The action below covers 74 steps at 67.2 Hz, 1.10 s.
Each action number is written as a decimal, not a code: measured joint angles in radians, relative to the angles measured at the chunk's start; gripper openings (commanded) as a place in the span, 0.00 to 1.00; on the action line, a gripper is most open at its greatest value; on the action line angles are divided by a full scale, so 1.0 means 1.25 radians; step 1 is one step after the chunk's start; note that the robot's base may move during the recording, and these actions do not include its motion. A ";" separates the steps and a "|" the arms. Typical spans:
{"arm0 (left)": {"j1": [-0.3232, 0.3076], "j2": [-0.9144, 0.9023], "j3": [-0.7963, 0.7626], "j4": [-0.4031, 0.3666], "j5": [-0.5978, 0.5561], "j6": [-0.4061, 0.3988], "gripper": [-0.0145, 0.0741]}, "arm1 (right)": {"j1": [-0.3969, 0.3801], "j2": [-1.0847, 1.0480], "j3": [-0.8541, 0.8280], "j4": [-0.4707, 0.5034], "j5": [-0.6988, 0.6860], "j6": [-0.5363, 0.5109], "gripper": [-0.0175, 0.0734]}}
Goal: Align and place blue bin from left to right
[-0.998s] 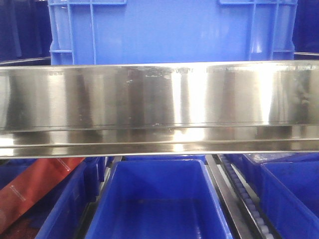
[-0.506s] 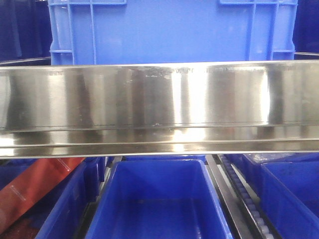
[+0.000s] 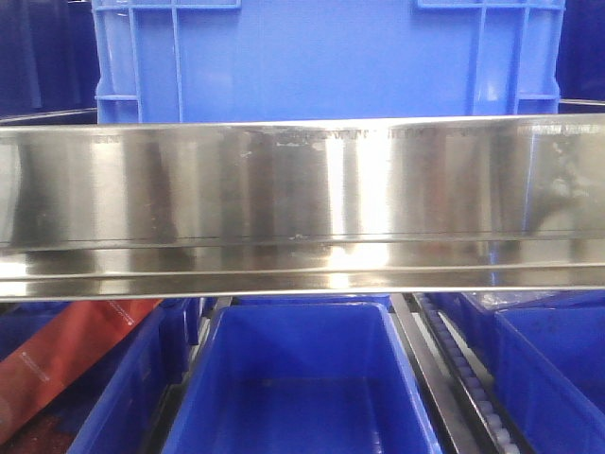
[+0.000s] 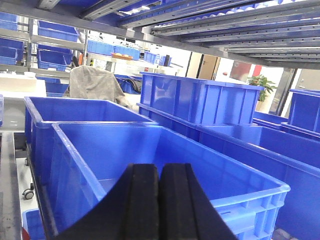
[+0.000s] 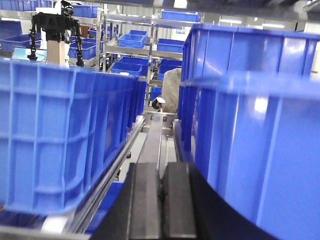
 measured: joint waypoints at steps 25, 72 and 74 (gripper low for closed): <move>0.000 0.000 0.000 0.000 0.000 0.000 0.04 | 0.000 -0.062 0.135 0.034 -0.001 0.004 0.10; 0.000 0.000 0.000 0.000 0.000 0.000 0.04 | -0.049 -0.064 0.137 0.036 -0.008 0.004 0.10; 0.000 0.000 0.000 0.000 0.000 0.000 0.04 | -0.049 -0.064 0.137 0.036 -0.008 0.004 0.10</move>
